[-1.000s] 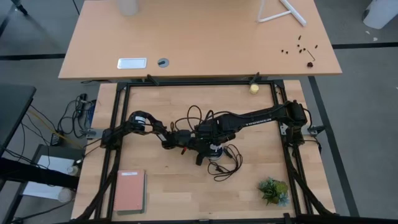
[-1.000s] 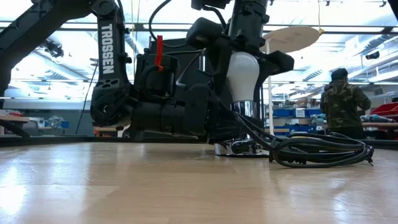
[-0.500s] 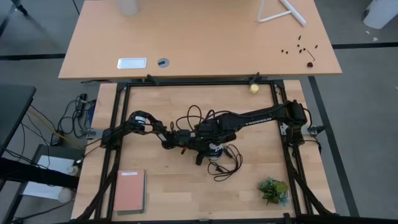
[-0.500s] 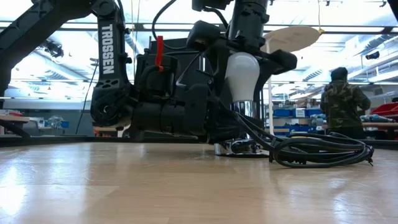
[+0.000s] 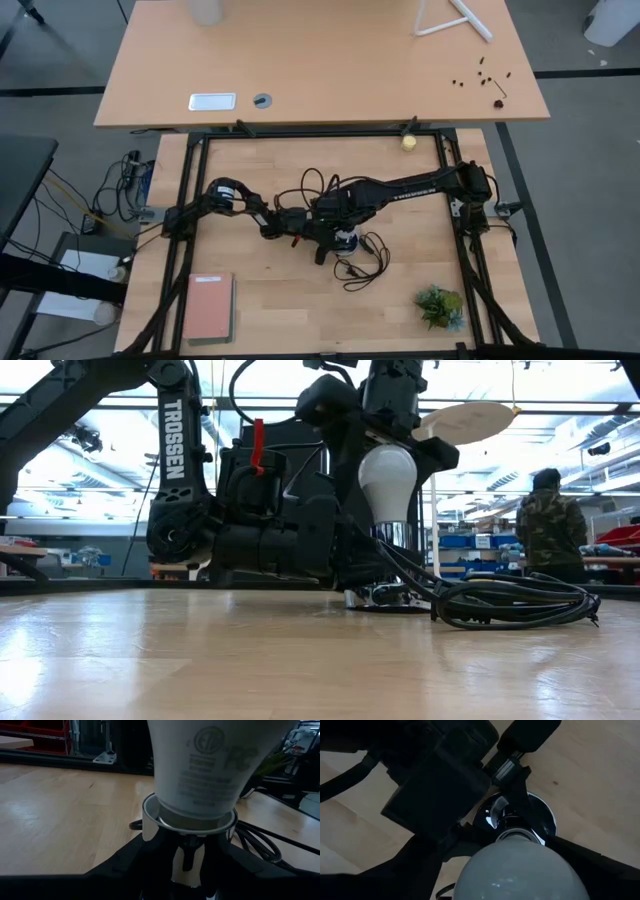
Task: Screw lightbulb
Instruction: Insert the white lightbulb into the silver lamp
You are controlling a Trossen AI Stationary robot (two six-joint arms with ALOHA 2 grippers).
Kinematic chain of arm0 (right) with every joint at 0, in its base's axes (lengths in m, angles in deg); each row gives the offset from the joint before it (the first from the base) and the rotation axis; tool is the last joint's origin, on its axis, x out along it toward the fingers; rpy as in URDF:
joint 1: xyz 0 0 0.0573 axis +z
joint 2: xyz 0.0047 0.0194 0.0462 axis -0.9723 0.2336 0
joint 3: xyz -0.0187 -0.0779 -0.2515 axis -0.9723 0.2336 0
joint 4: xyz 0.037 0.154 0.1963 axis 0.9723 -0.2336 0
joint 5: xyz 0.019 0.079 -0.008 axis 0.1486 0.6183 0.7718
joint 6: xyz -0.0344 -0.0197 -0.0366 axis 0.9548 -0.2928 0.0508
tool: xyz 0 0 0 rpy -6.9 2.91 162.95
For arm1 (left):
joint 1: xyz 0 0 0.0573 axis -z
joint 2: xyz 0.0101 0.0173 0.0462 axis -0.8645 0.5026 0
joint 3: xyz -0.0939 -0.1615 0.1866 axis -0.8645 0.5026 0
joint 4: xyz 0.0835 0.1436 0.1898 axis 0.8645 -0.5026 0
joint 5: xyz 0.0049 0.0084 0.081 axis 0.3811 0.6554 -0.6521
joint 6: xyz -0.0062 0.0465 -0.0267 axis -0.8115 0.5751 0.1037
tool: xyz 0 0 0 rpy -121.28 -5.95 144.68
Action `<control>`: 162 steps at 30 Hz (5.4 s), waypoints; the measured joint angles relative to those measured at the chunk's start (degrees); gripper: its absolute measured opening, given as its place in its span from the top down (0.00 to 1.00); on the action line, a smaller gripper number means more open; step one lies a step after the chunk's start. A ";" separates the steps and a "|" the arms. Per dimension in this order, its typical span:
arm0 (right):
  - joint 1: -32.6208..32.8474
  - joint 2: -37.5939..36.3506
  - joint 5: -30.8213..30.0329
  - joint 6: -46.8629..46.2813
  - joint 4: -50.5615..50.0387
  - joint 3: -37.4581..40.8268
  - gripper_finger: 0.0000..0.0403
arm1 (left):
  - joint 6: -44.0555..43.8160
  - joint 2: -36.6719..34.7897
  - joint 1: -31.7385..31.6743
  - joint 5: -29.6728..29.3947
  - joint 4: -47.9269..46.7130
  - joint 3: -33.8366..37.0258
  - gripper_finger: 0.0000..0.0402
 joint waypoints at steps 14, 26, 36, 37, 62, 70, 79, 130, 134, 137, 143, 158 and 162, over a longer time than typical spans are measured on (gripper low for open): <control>-1.91 -0.73 3.04 4.80 -0.12 -0.14 0.10 | -0.39 0.00 0.00 0.05 -0.03 -0.02 0.53; -4.06 -0.83 8.18 21.73 -0.56 -0.23 0.10 | 0.88 0.00 0.02 0.08 -0.09 -0.02 0.53; -3.64 -0.85 9.01 44.18 -0.61 -0.23 0.10 | 0.98 0.00 0.03 -0.52 -0.13 -0.02 0.53; -3.38 -0.87 8.84 45.92 -0.58 -0.23 0.10 | 0.98 0.00 0.02 -0.53 -0.13 -0.02 0.53; 2.16 -0.90 -1.39 96.84 -1.60 -0.23 0.14 | 0.85 0.00 0.04 -0.76 -0.15 -0.02 0.53; 3.38 -0.58 -1.85 107.90 -2.59 -0.21 0.14 | 0.94 0.00 0.04 -0.76 -0.58 -0.02 0.53; 3.44 -0.52 -3.34 117.91 -2.55 0.15 0.14 | 1.08 0.00 0.04 -0.79 -0.52 -0.02 0.53; 2.21 -0.46 2.59 75.01 1.22 3.20 0.36 | 2.23 0.00 0.09 -0.52 -0.68 0.00 0.53; 2.18 -0.74 4.43 65.46 2.66 4.93 0.36 | 2.53 -0.02 0.11 -0.48 -0.90 0.00 0.53; 2.27 -0.83 5.18 59.33 4.35 6.25 0.35 | 2.72 -0.02 0.11 -0.45 -0.94 0.00 0.53; 2.00 -0.70 4.93 46.52 5.34 6.35 0.35 | 2.47 0.00 0.13 -0.46 -0.94 0.00 0.53; 1.82 -0.59 -0.71 9.65 4.74 6.36 0.35 | 1.21 -0.01 0.09 -0.76 -0.66 0.00 0.53; 1.81 -0.59 -2.49 0.51 4.62 6.38 0.35 | 0.50 0.02 0.07 -0.79 0.41 0.02 0.53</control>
